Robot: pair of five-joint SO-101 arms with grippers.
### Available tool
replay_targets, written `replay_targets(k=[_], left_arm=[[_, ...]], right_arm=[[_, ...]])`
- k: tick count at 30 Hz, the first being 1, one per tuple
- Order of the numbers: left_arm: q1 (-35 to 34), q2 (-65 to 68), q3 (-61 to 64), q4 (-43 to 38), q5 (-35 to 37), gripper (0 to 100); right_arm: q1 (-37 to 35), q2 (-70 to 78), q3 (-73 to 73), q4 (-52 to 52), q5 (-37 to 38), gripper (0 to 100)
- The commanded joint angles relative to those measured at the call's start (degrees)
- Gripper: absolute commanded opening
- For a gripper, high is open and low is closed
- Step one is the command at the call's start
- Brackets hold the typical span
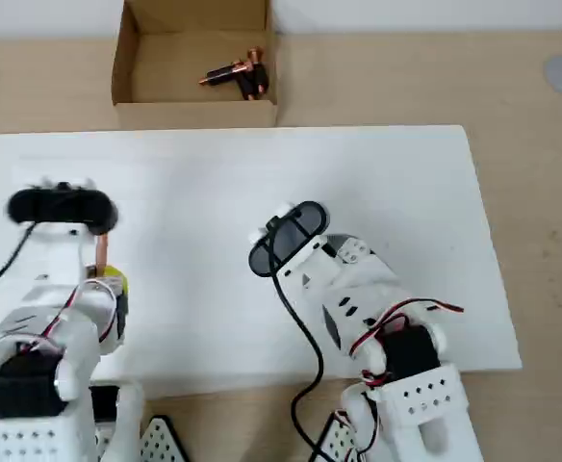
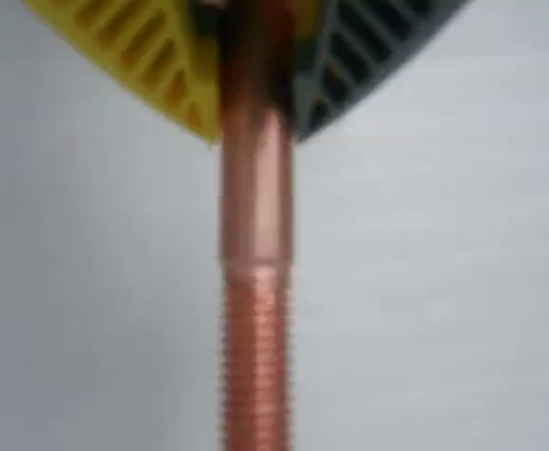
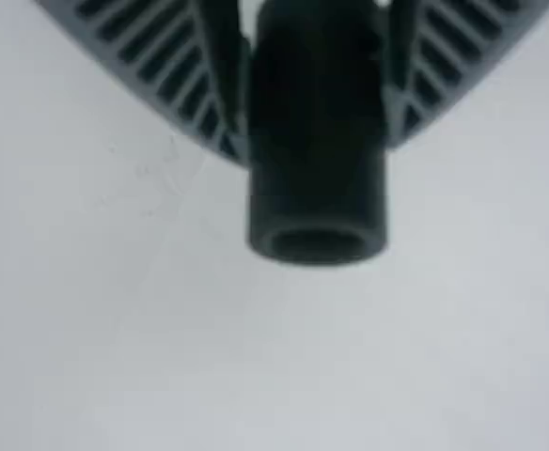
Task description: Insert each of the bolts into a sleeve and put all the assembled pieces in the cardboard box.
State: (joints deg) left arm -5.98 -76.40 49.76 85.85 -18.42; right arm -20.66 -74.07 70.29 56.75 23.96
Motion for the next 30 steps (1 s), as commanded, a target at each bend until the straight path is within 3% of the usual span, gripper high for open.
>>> replay_targets(k=[1, 7, 10, 16, 25, 30], left_arm=[[2.11, 2.59, 1.23, -1.49, -8.88, 1], [2.11, 4.97, 4.04, -5.19, -34.64, 1], [1.85, 6.73, 8.35, -10.81, -41.93, 1], [1.85, 14.55, 17.23, -25.14, -43.69, 1], [1.58, 33.01, 17.58, -33.14, -43.43, 1], [1.41, 36.7, 15.03, -34.55, -40.26, 1]], right_arm=[[-0.92, -0.57, -0.84, -1.14, 0.35, 1.1], [-0.92, -0.48, -0.48, -1.05, 0.35, 1.1], [-0.75, -0.48, -0.48, -0.97, 0.35, 1.0], [-0.66, -0.48, -0.48, 1.14, 0.35, 1.0], [-0.66, -0.48, -0.48, 1.41, 0.35, 1.0], [-0.66, -0.48, -0.4, 1.41, 0.35, 1.0]])
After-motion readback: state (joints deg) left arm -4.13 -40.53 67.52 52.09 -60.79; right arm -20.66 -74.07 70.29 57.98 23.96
